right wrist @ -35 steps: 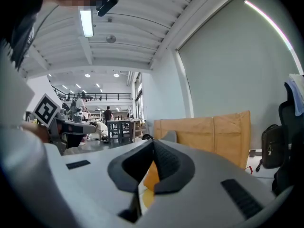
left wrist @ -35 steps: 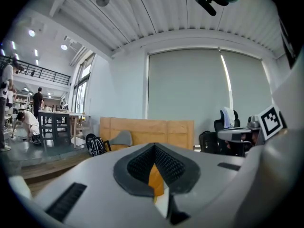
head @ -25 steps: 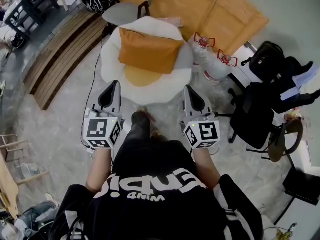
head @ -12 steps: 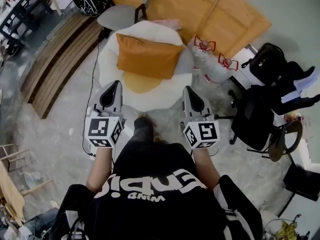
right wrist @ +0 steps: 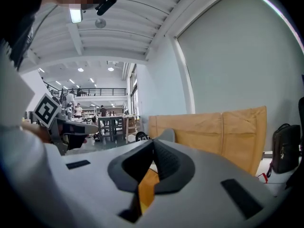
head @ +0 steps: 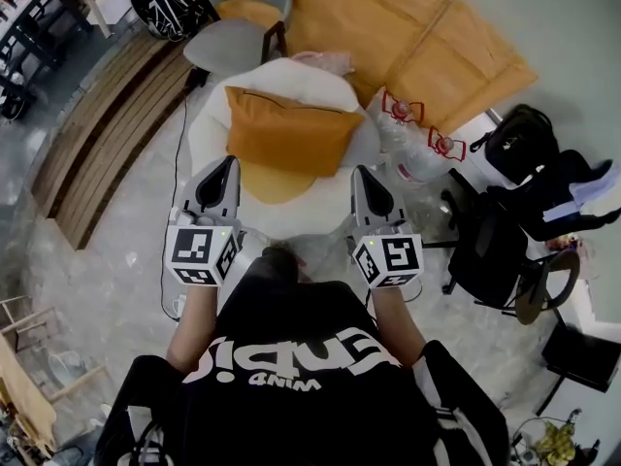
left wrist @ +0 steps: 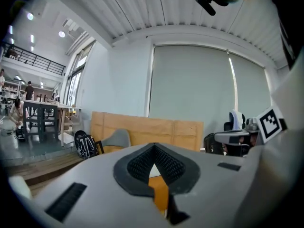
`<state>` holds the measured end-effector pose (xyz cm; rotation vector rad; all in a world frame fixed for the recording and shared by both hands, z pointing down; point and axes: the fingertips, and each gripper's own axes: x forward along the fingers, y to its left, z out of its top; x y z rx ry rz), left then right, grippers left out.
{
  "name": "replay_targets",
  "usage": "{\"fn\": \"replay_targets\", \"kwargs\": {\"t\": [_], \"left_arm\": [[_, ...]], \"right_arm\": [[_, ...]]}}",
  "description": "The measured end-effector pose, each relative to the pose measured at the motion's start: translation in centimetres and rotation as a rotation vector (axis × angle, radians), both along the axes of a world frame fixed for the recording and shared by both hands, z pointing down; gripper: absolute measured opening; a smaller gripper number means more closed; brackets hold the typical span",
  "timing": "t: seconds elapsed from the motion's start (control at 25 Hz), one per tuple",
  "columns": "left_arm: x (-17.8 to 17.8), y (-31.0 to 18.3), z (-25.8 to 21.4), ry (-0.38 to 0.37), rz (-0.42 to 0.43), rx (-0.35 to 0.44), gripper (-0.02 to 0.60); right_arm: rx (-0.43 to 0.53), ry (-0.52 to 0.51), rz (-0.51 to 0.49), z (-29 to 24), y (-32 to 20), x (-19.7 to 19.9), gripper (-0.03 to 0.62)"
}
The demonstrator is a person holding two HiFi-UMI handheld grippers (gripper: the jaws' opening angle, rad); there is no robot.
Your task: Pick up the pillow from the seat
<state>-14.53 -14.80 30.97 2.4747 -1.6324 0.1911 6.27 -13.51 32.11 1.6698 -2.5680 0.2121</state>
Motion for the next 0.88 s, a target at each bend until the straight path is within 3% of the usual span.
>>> {"fn": "replay_targets", "kwargs": {"t": [0.48, 0.68, 0.88], "left_arm": [[-2.3, -7.0, -1.6, 0.019, 0.02, 0.021, 0.009], [-2.5, -9.4, -3.5, 0.01, -0.016, 0.082, 0.009], [-2.5, -10.2, -3.8, 0.019, -0.046, 0.073, 0.009]], "right_arm": [[0.018, 0.04, 0.031, -1.4, -5.8, -2.3, 0.021], [0.062, 0.041, 0.041, -2.8, -8.6, -1.3, 0.021], [0.067, 0.025, 0.033, -3.2, -9.9, -0.9, 0.021]]}}
